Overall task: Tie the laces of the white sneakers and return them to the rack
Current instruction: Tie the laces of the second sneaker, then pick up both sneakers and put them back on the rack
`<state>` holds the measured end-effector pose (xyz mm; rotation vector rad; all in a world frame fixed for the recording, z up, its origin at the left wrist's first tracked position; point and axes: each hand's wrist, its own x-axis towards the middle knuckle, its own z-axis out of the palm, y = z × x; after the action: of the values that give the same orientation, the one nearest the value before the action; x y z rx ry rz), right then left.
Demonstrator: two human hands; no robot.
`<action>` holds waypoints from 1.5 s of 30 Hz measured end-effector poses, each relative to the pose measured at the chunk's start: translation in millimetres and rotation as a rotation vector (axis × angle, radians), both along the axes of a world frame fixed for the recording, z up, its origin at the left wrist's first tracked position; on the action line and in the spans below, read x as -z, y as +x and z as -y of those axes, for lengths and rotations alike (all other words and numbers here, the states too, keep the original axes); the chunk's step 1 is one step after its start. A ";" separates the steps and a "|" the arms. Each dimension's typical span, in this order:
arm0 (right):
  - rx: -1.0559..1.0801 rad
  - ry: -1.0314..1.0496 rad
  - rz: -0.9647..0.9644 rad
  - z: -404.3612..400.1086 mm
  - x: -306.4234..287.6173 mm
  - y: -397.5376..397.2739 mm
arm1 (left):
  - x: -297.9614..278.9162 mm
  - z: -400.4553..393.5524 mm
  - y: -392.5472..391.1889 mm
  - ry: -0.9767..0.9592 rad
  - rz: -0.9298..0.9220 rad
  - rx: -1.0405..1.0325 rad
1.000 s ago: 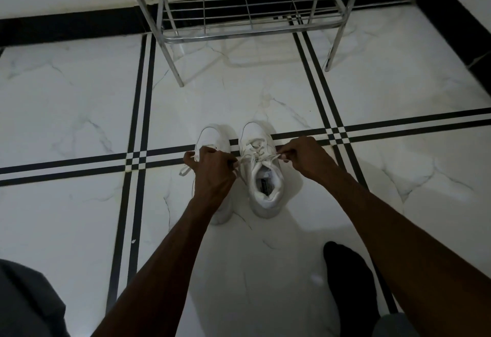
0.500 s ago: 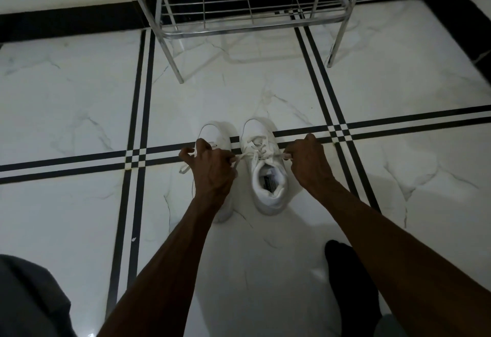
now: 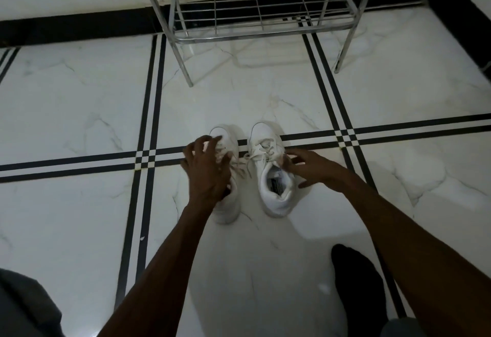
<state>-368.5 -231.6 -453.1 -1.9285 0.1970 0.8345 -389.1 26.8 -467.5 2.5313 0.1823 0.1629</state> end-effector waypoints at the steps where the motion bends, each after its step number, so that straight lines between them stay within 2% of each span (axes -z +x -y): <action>1: -0.013 0.024 -0.040 0.3 -0.4 -3.8 | -1.2 -5.8 -3.1 -0.004 -0.001 -0.062; 4: -0.019 0.036 -0.023 -1.9 8.5 -7.1 | 5.0 -23.8 -12.4 -0.078 -0.167 -0.182; 10: 0.002 -0.099 0.148 -25.7 21.0 -6.5 | 2.1 -25.2 -27.9 -0.376 -0.362 -0.146; 14: 0.033 -0.160 0.232 -38.8 27.2 -10.3 | 15.4 -38.0 -29.3 -0.499 -0.385 -0.050; 16: 0.048 -0.174 0.260 -41.3 28.5 -13.7 | 30.2 -49.1 -32.1 -0.511 -0.414 -0.032; 26: 0.136 -0.195 0.283 -48.3 24.1 -20.5 | 3.5 -31.1 -41.0 -0.453 -0.363 -0.078; 37: 0.190 -0.099 0.346 -39.2 11.9 5.7 | -0.2 -17.7 -9.3 -0.368 -0.224 -0.082; 40: 0.149 -0.080 0.362 -35.5 -11.1 22.8 | -12.9 -15.6 4.4 -0.346 -0.230 -0.104; 45: 0.153 -0.067 0.336 -21.2 -98.4 42.9 | -97.7 -1.1 18.7 -0.429 -0.237 -0.079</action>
<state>-325.6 -210.4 -354.7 -2.0546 0.1672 0.3994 -370.4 27.9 -369.8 2.1106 0.3688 -0.1353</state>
